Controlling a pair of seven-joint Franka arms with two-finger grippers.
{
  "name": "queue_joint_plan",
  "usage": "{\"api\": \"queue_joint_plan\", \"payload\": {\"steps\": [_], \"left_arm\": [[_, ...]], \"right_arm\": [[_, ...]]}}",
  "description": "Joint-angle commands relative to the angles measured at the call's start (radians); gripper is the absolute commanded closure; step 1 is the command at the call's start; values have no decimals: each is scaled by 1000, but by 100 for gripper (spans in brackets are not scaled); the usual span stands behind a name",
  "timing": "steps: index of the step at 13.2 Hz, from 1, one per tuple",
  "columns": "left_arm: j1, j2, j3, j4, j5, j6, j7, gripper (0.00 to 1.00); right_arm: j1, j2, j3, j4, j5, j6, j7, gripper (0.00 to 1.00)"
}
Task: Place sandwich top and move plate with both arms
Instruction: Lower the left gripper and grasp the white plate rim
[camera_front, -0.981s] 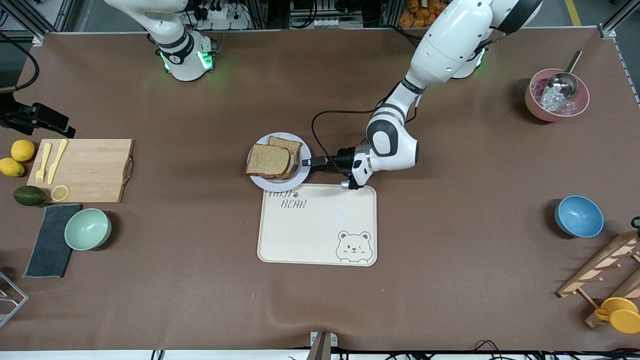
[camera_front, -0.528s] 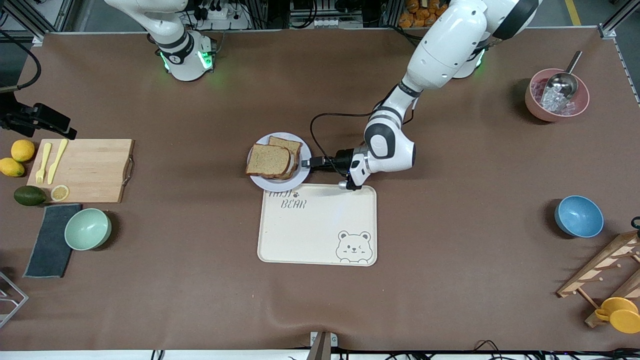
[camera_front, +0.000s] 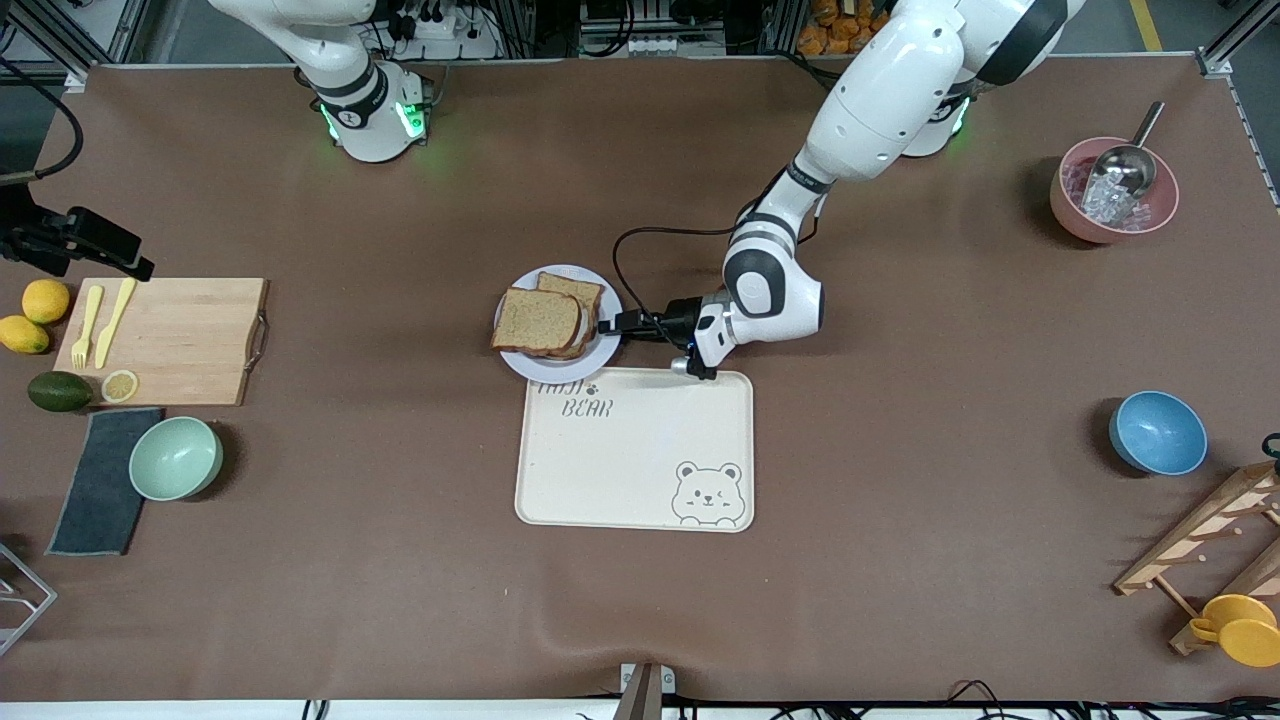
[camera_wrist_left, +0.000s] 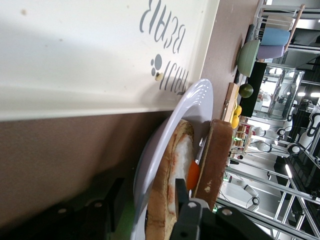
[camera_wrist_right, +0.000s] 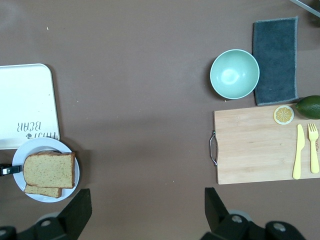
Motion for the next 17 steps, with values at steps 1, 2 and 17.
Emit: {"api": "queue_joint_plan", "payload": {"steps": [1, 2, 17], "left_arm": [[-16, 50, 5, 47, -33, 15, 81, 60], [-19, 54, 5, 47, -33, 15, 108, 64], [0, 23, 2, 53, -88, 12, 385, 100]], "right_arm": [[-8, -7, 13, 4, -43, -3, 13, 0], [-8, -6, 13, 7, -51, 0, 13, 0], [30, -9, 15, 11, -51, -11, 12, 0]]}}
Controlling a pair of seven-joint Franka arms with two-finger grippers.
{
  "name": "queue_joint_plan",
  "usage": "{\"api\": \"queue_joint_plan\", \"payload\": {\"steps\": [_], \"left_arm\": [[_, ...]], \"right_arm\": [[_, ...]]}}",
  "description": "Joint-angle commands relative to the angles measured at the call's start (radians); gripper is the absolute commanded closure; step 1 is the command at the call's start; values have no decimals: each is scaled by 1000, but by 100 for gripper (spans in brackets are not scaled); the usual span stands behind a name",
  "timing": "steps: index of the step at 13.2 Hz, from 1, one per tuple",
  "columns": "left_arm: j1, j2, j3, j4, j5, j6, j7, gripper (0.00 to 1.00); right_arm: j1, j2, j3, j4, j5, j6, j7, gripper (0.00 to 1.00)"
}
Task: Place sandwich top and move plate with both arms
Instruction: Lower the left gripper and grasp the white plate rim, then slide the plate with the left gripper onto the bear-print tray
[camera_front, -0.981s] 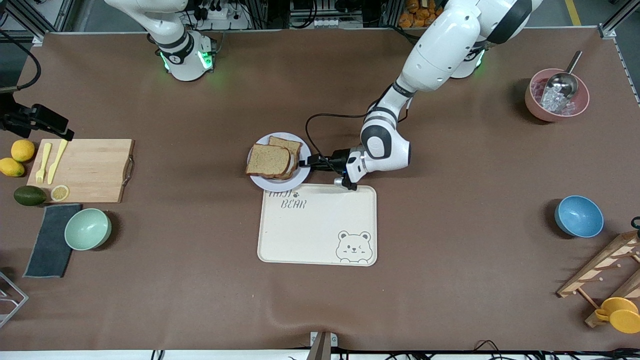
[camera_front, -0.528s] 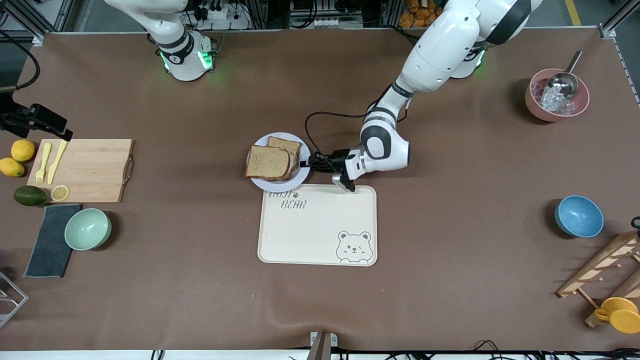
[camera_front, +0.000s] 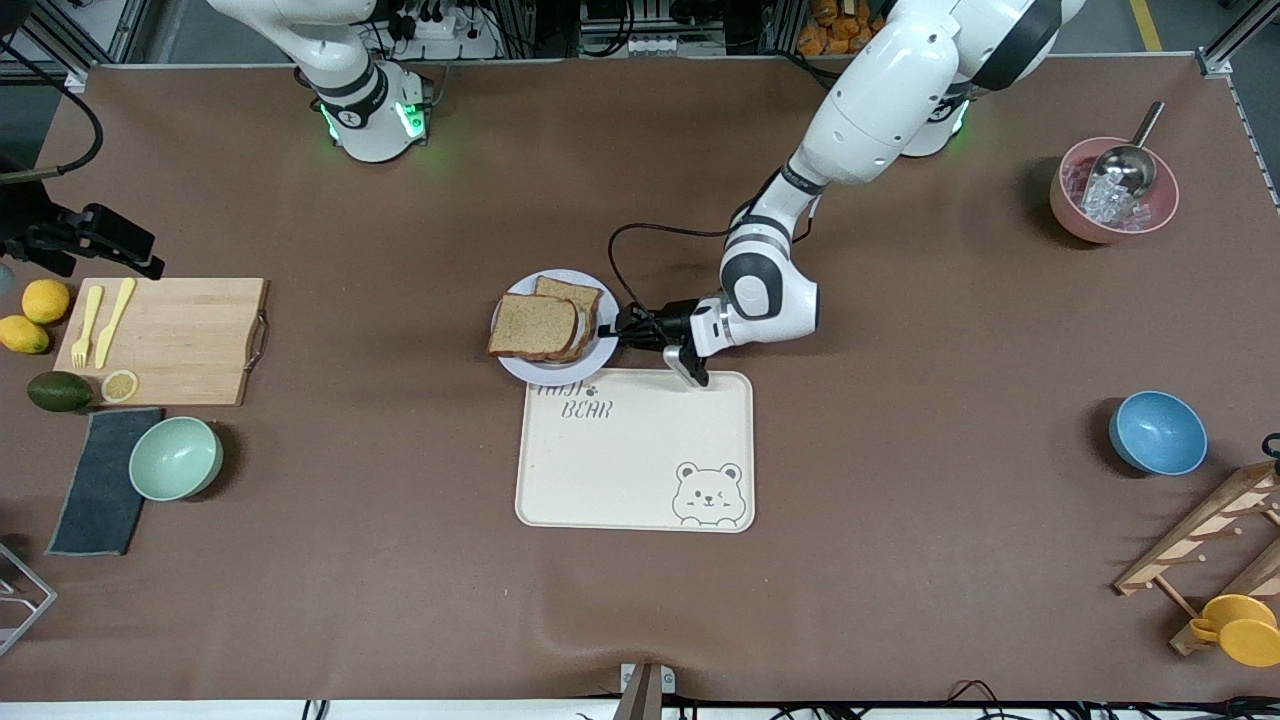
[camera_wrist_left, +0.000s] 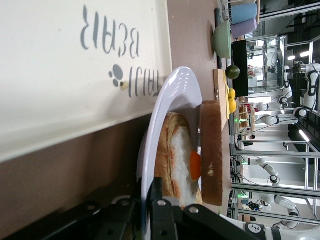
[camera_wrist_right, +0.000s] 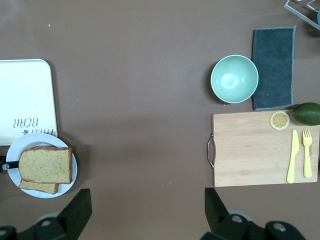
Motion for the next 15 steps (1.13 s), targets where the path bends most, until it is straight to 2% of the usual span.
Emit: {"api": "queue_joint_plan", "payload": {"steps": [1, 3, 13, 15], "left_arm": [[5, -4, 1, 26, -58, 12, 43, 100], [5, -15, -7, 26, -92, 5, 43, 100], [39, -68, -66, 21, -93, 3, 45, 100], [72, -99, -66, 17, -93, -21, 45, 100]], "right_arm": [[3, -9, 2, 2, -22, -10, 12, 0], [3, -9, 2, 4, -22, -13, 12, 0], [1, -9, 1, 4, -23, -16, 12, 0], [1, -9, 1, 2, -23, -16, 12, 0]]}}
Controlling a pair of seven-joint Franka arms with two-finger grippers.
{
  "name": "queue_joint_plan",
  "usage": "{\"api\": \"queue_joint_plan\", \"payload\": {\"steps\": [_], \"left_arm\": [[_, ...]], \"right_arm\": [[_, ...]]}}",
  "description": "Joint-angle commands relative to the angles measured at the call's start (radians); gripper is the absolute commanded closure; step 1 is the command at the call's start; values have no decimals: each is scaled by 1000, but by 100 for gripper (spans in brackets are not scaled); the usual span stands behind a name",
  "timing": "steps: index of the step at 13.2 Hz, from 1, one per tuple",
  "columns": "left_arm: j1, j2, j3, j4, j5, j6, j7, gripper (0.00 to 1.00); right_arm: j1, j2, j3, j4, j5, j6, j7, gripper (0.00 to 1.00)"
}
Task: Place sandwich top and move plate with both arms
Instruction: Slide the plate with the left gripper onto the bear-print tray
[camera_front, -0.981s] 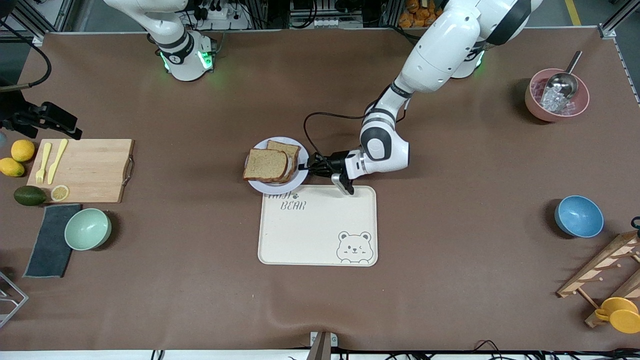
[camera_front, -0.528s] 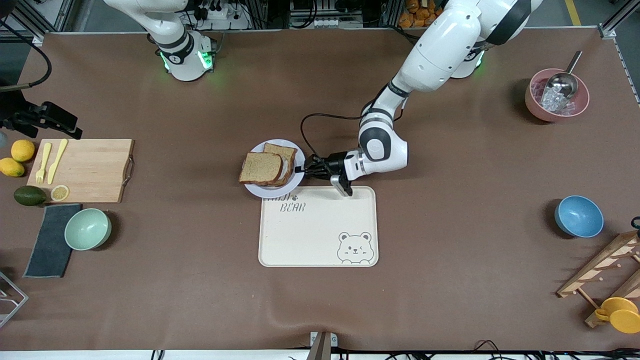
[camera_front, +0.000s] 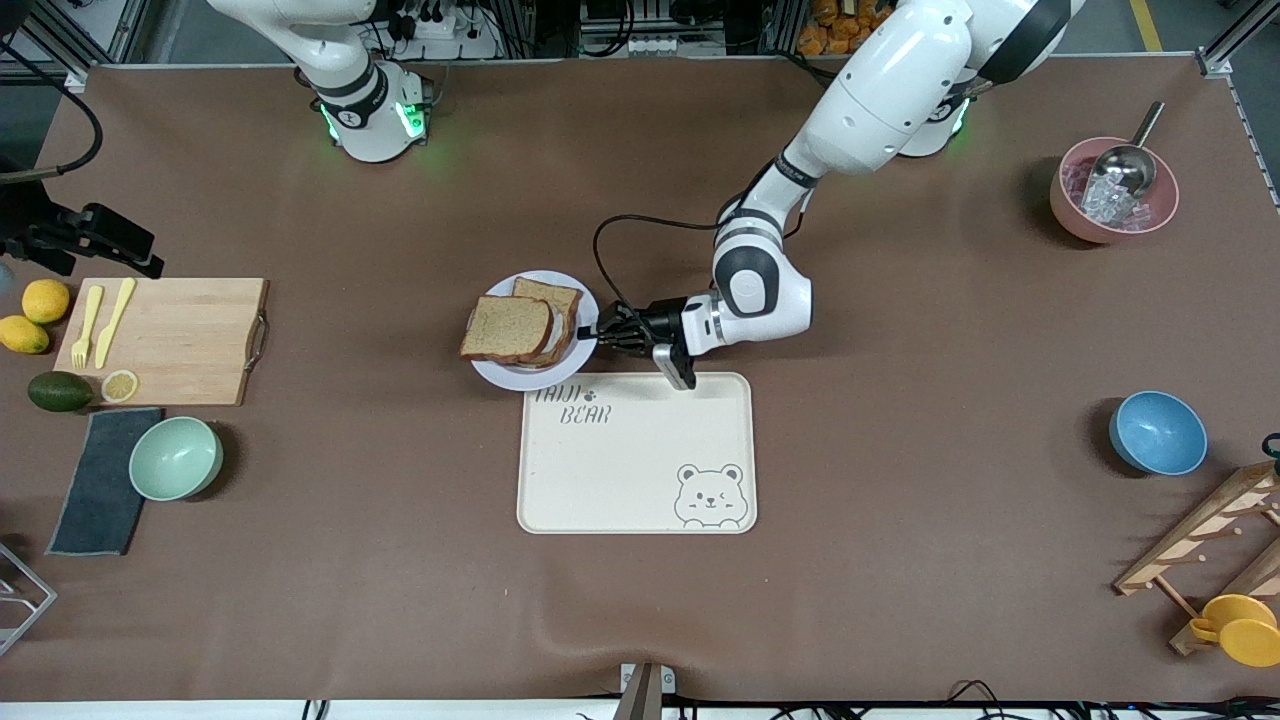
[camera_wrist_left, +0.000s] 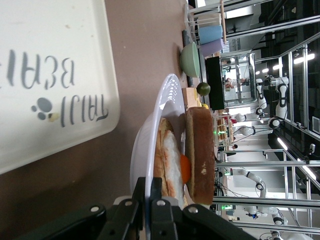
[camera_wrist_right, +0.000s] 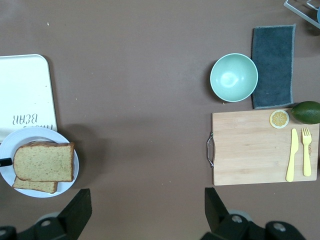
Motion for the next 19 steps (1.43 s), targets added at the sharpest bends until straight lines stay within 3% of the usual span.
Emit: {"api": "queue_joint_plan", "payload": {"steps": [1, 8, 13, 19], "left_arm": [[62, -69, -19, -25, -37, -48, 31, 100], [244, -91, -19, -22, -22, -179, 20, 100], [366, -74, -18, -23, 47, -181, 19, 100], [409, 3, 5, 3, 62, -181, 14, 100]], "right_arm": [[1, -9, 2, 2, -22, -11, 12, 0], [1, -7, 2, 2, -22, -11, 12, 0], [1, -5, 4, 4, -22, -9, 13, 0], [49, -2, 2, 2, -86, -17, -2, 0]]}}
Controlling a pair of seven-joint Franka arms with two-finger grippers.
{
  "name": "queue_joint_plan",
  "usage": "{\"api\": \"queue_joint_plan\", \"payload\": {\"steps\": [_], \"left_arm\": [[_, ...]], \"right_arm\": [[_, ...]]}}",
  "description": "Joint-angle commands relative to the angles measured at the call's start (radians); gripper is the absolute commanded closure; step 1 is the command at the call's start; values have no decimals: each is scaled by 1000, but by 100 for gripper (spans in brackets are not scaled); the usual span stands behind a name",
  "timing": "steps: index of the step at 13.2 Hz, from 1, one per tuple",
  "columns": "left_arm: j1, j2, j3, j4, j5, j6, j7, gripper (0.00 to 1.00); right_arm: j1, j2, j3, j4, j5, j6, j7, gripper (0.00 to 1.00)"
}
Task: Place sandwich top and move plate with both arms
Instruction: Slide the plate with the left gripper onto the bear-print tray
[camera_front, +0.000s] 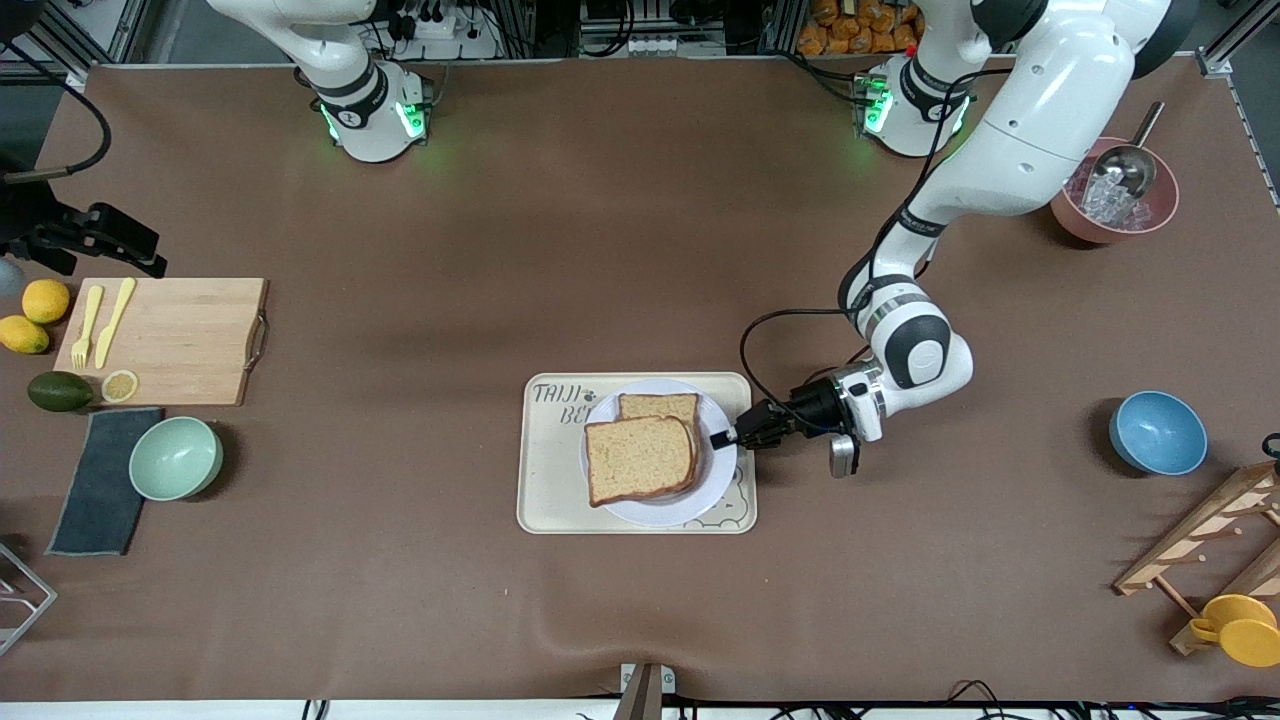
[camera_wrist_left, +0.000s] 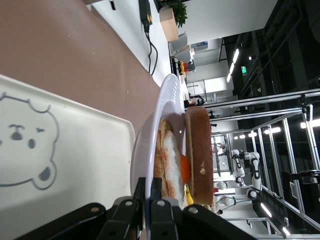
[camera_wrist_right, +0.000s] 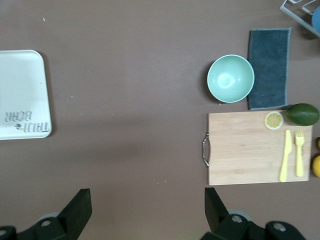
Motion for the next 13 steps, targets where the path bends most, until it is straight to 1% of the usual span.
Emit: {"api": "queue_joint_plan", "payload": {"steps": [1, 3, 5, 7, 8, 9, 13], "left_arm": [[5, 40, 0, 24, 2, -24, 10, 100], [5, 75, 2, 48, 9, -21, -7, 100], [-2, 90, 35, 50, 12, -16, -28, 100], [-4, 107, 39, 51, 18, -13, -30, 100], [-4, 119, 39, 53, 31, -13, -31, 100], [-5, 126, 39, 53, 34, -13, -31, 100], [-25, 147, 39, 56, 32, 9, -33, 100]], "right_arm": [[13, -1, -2, 2, -37, -13, 2, 0], [13, 1, -2, 2, -38, -11, 0, 0], [13, 1, -2, 2, -38, -8, 0, 0], [2, -1, -10, 5, -31, 1, 0, 0], [-30, 0, -10, 10, -24, 3, 0, 0], [-39, 4, -10, 12, -23, 12, 0, 0], [-36, 5, -9, 10, -24, 15, -3, 0]]}}
